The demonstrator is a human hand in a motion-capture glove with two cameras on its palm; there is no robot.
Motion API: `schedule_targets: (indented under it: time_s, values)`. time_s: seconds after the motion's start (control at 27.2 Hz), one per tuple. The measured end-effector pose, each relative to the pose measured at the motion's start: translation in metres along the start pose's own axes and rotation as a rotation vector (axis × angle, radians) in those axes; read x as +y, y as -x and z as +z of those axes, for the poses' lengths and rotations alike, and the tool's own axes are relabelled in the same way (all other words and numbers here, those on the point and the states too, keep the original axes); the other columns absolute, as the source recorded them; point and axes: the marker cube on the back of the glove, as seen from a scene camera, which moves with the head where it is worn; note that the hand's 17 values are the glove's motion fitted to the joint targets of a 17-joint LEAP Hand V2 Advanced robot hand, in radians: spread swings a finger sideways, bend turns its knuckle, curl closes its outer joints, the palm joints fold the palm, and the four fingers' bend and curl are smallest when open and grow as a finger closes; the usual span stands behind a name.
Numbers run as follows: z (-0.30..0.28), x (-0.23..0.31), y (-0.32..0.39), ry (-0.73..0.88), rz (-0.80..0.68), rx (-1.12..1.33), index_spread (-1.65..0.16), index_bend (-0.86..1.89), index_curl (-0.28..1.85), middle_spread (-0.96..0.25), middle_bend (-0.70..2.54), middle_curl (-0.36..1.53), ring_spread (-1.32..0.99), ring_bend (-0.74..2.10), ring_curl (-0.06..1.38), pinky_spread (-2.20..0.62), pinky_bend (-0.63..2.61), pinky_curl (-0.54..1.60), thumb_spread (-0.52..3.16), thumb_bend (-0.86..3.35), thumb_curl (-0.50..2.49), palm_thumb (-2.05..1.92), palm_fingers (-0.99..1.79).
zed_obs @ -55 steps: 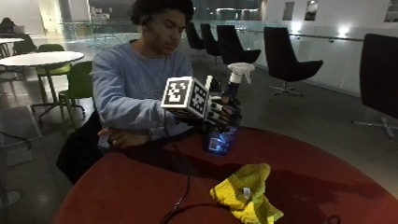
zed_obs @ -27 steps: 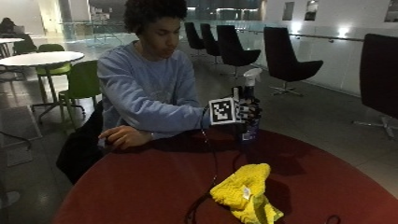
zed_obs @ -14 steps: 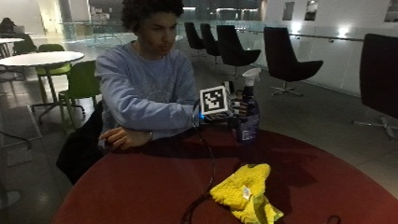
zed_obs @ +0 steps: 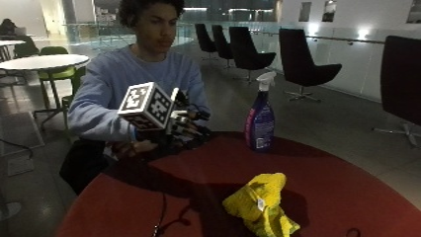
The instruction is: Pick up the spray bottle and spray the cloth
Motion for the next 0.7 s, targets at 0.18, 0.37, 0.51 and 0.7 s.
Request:
schedule_targets:
  time_s: [0.18, 0.37, 0.51, 0.7]
  values:
    - [-0.04, 0.031, -0.057, -0.039, 0.086, 0.131, -0.35, 0.11, 0.15, -0.03, 0.34, 0.44, -0.01, 0.49, 0.35, 0.17, 0.41, 0.36, 1.01, -0.02, 0.54, 0.81, 0.66]
    - [-0.056, 0.056, -0.095, -0.032, 0.125, 0.222, -0.35, 0.11, 0.16, -0.03, 0.35, 0.44, -0.01, 0.48, 0.35, 0.17, 0.39, 0.35, 1.03, -0.02, 0.52, 0.81, 0.68]
    - [-0.052, 0.066, -0.107, -0.008, 0.113, 0.325, -0.34, 0.11, 0.17, -0.03, 0.35, 0.43, -0.01, 0.46, 0.35, 0.17, 0.37, 0.35, 1.04, -0.02, 0.51, 0.82, 0.69]
    - [-0.042, 0.065, -0.109, 0.045, 0.085, 0.465, -0.34, 0.1, 0.18, -0.04, 0.36, 0.43, -0.01, 0.45, 0.35, 0.18, 0.36, 0.35, 1.06, -0.02, 0.51, 0.83, 0.7]
